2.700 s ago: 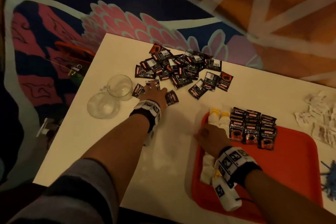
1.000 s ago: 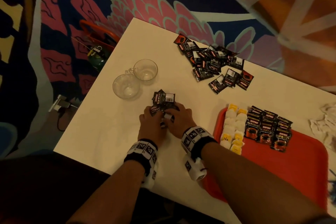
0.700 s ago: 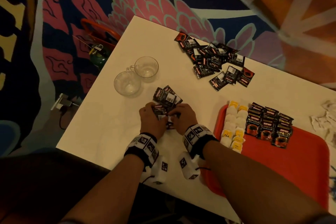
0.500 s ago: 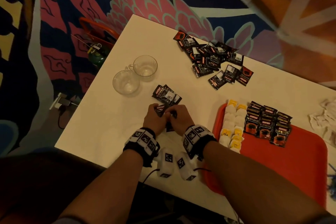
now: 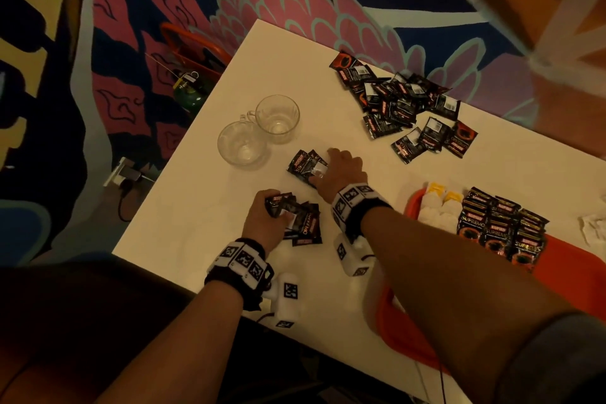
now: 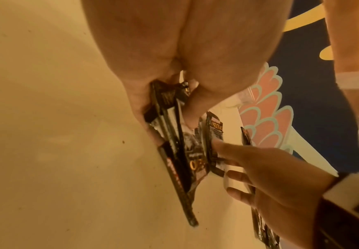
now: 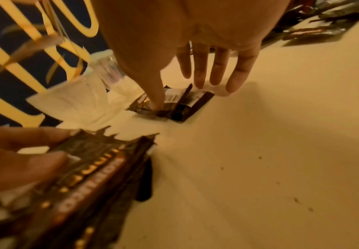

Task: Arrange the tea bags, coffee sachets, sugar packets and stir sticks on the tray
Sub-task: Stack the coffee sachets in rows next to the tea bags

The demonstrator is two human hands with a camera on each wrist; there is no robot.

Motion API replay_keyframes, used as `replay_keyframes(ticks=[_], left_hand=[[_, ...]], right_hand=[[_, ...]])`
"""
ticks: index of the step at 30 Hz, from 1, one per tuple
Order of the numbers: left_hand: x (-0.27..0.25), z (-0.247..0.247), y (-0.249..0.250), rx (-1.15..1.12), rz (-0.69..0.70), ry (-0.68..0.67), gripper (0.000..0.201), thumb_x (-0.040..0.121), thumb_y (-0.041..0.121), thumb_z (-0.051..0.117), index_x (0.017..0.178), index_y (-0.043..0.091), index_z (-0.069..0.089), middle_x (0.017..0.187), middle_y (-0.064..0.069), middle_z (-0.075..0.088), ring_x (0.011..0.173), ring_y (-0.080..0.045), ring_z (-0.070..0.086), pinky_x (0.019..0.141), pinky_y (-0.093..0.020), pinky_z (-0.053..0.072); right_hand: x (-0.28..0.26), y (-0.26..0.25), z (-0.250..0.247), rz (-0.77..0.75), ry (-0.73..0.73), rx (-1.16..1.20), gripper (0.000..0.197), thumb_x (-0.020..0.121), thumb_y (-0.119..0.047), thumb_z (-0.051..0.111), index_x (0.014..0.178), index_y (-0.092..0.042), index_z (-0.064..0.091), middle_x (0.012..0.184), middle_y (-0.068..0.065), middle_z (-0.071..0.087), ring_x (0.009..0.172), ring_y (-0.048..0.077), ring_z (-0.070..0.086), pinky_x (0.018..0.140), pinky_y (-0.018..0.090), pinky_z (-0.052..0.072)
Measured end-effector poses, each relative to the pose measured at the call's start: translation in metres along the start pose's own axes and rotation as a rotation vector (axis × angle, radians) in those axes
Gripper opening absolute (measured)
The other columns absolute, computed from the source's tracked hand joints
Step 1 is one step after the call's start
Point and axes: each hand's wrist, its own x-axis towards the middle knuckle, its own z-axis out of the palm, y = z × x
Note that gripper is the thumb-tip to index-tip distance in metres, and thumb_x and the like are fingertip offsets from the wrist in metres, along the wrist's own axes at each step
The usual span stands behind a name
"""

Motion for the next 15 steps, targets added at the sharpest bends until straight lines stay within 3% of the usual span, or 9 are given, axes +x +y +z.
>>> replay_keyframes(ticks=[5,9,12,15], left_hand=[[-0.002,-0.012,-0.004,-0.21,-0.049,0.006,0.045,0.091,-0.006,0.062,0.123,0.022,0.047,0.111,0.0,0.064,0.104,-0.022,0.063,0.097,-0.045,0.052],[0.0,-0.007,0.002,-0.364,-0.109,-0.022,0.038,0.093,-0.009,0.058,0.127,0.006,0.051,0.119,-0.011,0.065,0.107,-0.029,0.066,0.09,-0.049,0.056],[0.0,0.005,0.008,-0.393,-0.103,-0.071,0.044,0.088,-0.003,0.062,0.131,0.001,0.052,0.123,-0.024,0.064,0.11,-0.038,0.066,0.088,-0.05,0.057],[-0.007,0.021,0.02,-0.392,-0.084,-0.135,0.033,0.092,-0.001,0.058,0.124,-0.004,0.057,0.114,-0.024,0.067,0.1,-0.037,0.067,0.079,-0.043,0.057]], right_hand=[[0.003,-0.004,0.012,-0.001,-0.066,-0.041,0.045,0.09,-0.022,0.058,0.131,-0.012,0.042,0.134,0.012,0.038,0.125,0.031,0.039,0.1,0.041,0.037],[-0.01,0.006,0.01,-0.016,-0.172,0.077,0.033,0.094,-0.018,0.055,0.124,-0.005,0.048,0.128,0.016,0.047,0.112,0.031,0.051,0.087,0.034,0.043],[-0.03,0.013,0.005,0.004,-0.309,0.393,0.023,0.098,-0.015,0.045,0.118,-0.008,0.053,0.113,0.017,0.06,0.091,0.029,0.059,0.071,0.036,0.05],[-0.054,0.016,-0.007,0.118,-0.345,0.752,0.023,0.098,-0.008,0.043,0.115,-0.005,0.058,0.097,0.013,0.063,0.08,0.028,0.062,0.065,0.039,0.055]])
